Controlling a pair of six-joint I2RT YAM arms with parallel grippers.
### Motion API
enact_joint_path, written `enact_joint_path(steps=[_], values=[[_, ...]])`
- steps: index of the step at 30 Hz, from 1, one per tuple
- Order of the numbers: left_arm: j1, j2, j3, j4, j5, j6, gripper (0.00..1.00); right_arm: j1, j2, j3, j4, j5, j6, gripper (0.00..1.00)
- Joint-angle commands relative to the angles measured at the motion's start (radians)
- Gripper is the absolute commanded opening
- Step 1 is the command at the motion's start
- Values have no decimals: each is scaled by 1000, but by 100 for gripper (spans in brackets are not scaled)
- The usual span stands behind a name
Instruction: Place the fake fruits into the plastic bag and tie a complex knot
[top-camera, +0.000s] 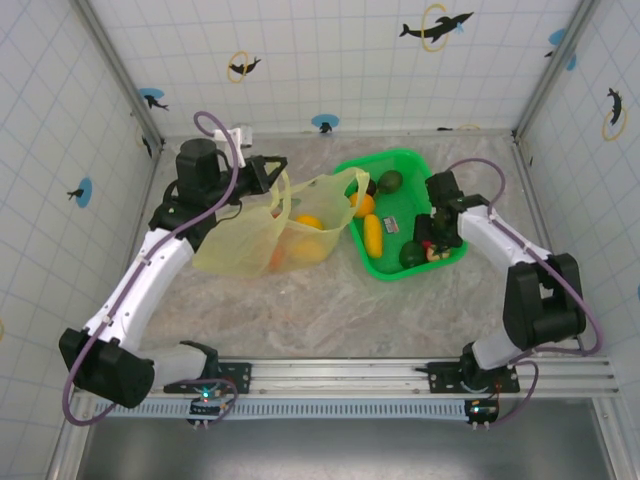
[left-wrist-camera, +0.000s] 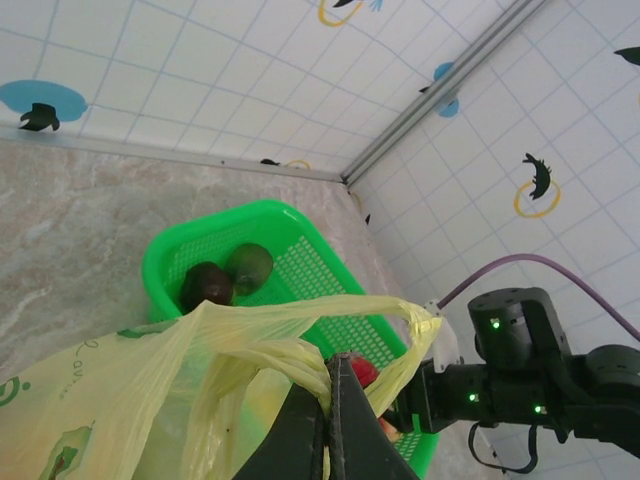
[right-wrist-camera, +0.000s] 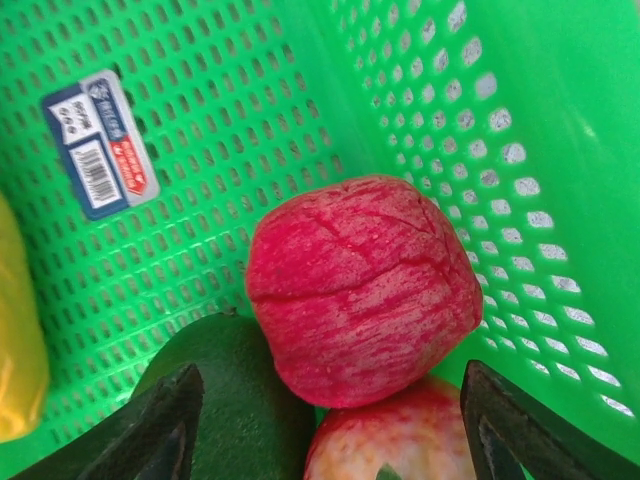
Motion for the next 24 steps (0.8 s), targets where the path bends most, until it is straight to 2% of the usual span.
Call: enact_joint_path(steps=[1,15,22,24], values=[[-10,-23,-9,24,-10,36,0,11,44,45,6,70,-15,72],[-13,-14,-3,23,-9,39,0,2,214,64,124,9,18,70],[-14,-16,-2,17,-16,42,0,-14,217,77,164,-12,21,60],[-13,-16,-3,16,-16,41,0,-15,204,76,174,-22,21,61]])
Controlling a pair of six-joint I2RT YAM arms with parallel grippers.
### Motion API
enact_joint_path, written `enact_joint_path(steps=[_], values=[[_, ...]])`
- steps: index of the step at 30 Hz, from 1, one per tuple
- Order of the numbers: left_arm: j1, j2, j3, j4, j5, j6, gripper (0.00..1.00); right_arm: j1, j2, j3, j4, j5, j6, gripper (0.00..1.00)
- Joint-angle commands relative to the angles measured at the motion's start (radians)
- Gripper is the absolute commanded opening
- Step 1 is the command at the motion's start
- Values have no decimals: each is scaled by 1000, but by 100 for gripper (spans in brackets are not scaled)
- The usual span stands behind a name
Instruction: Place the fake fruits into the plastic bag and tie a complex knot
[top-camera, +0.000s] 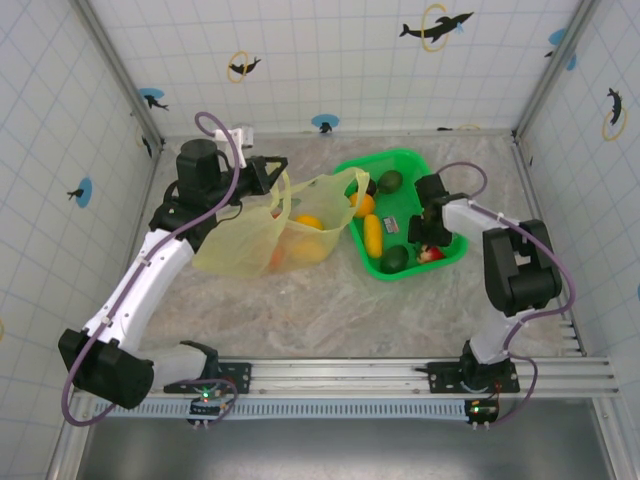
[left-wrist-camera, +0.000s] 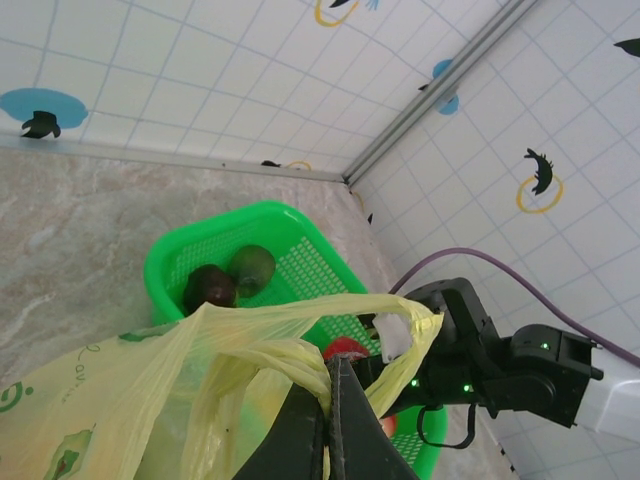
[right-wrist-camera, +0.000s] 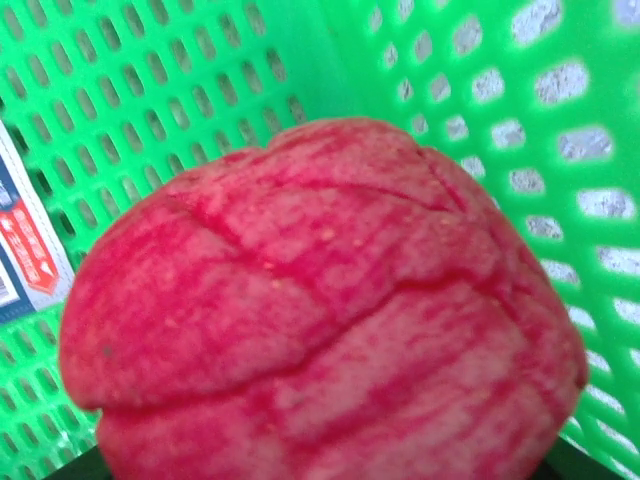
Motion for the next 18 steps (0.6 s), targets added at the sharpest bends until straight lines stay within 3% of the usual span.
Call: enact_joint_path(steps=[1,7,18], values=[[-9,-14,-2,16,-9,20,0,-7,-18,44,34,-31,9,64],[-8,-10,-1,21,-8,20,0,-11,-30,50,74,-94,14,74],[-8,-6,4,21,-2,23,0,-10,-47,65,133,-185,24,71]])
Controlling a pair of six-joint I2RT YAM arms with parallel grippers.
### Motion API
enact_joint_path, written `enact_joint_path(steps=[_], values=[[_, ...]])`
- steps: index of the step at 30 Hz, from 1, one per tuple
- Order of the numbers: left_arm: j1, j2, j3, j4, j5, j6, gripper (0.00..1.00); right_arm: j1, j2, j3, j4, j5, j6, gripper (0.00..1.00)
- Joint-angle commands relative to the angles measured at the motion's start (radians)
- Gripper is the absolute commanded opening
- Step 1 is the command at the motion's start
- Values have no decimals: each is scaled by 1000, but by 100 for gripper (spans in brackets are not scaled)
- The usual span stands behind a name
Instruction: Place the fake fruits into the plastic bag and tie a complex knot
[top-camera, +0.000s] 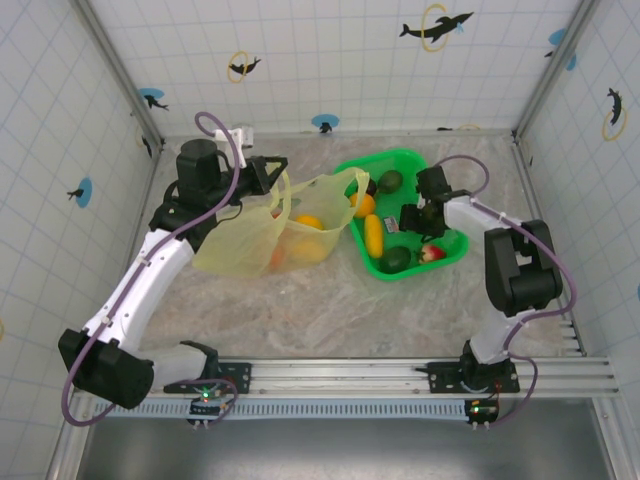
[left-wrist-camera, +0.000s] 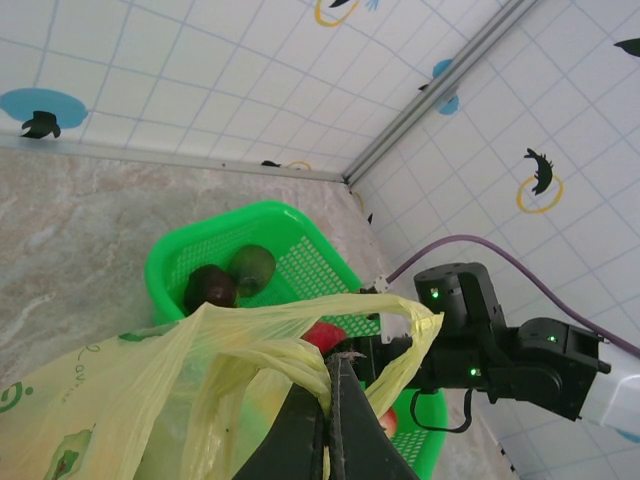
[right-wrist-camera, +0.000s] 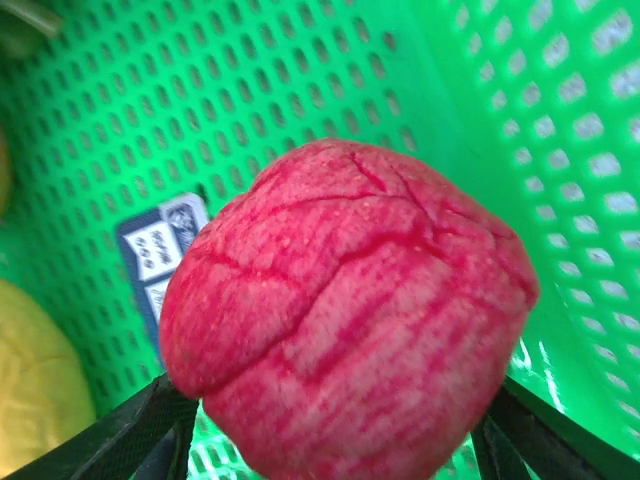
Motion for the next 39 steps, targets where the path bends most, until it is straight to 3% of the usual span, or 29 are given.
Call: enact_joint_path(steps=[1,8,11,25,33,39], values=[[-8,-6,3,21,-2,24,0,-5,-42,36,27,-27,11,72],[-8,1,5,24,2,23,0,-23,26,113,-16,30,47,87],[-8,4,7,24,3,22,0,-22,71,160,-21,1,65,87],[-9,-1,7,18,4,26,0,19,159,213,-49,-1,66,82],[-13,-1,11,16,1,30,0,22,138,182,-47,4,63,66],[-13,-2,12,14,-4,30,0,14,36,150,-38,11,70,60]])
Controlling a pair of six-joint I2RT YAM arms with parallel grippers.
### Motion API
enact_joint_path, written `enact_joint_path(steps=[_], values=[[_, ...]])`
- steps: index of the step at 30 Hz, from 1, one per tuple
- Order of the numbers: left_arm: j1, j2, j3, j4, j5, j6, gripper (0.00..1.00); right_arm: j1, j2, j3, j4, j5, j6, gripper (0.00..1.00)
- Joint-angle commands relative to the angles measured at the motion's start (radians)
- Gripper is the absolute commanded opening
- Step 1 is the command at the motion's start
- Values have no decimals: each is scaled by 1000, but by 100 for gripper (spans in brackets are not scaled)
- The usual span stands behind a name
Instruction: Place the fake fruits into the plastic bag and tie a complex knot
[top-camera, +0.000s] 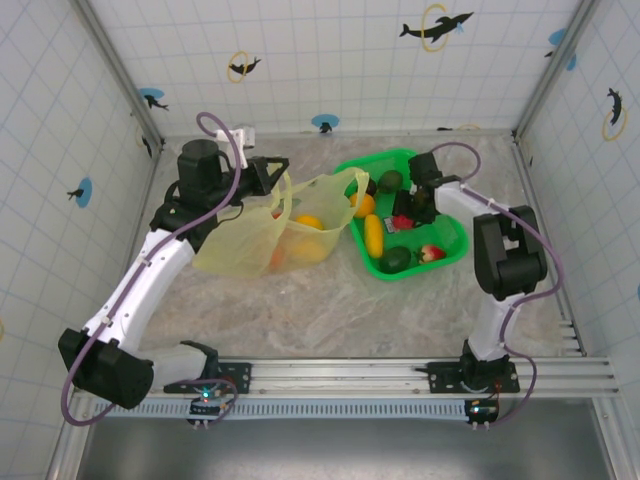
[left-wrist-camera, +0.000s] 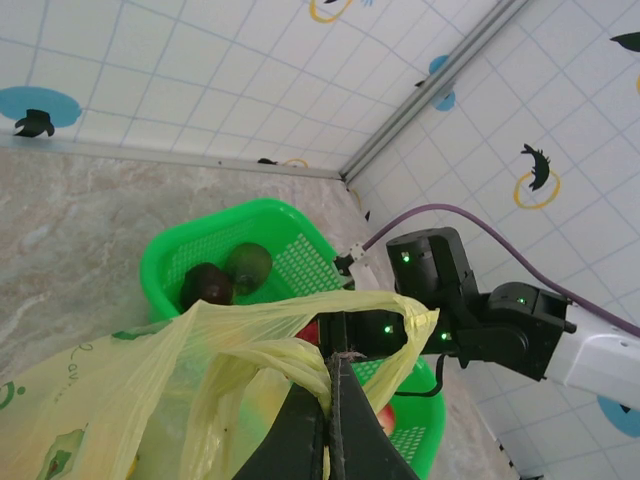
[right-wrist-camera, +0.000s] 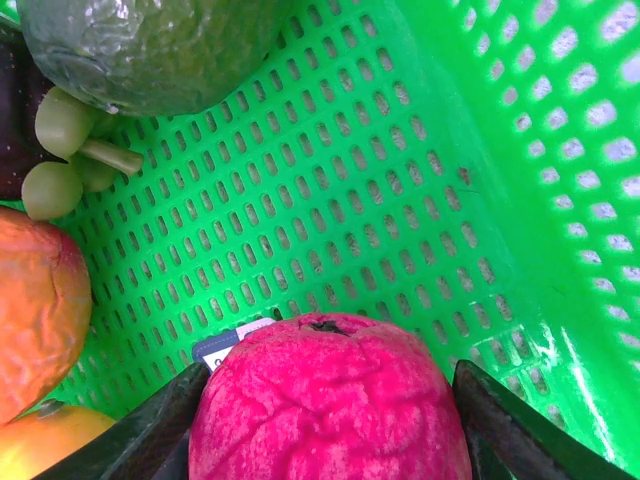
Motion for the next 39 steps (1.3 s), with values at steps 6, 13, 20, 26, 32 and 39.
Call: enact_joint_path(steps=[6,13,20,26,32,39], values=[[-6,-6,10,10,-9,30,0,-22,-230,-57,34,-56,44,58],[-6,-15,15,1,-23,36,0,-16,-391,-19,91,-142,75,57],[-6,-20,14,1,-27,36,0,122,-502,91,195,-118,69,55],[-6,-24,14,-5,-34,38,0,348,-520,138,289,-27,-45,56],[-6,-32,12,-10,-41,41,0,477,-505,140,324,26,-138,56],[-7,-38,16,-9,-49,42,0,502,-430,20,354,29,-103,56]])
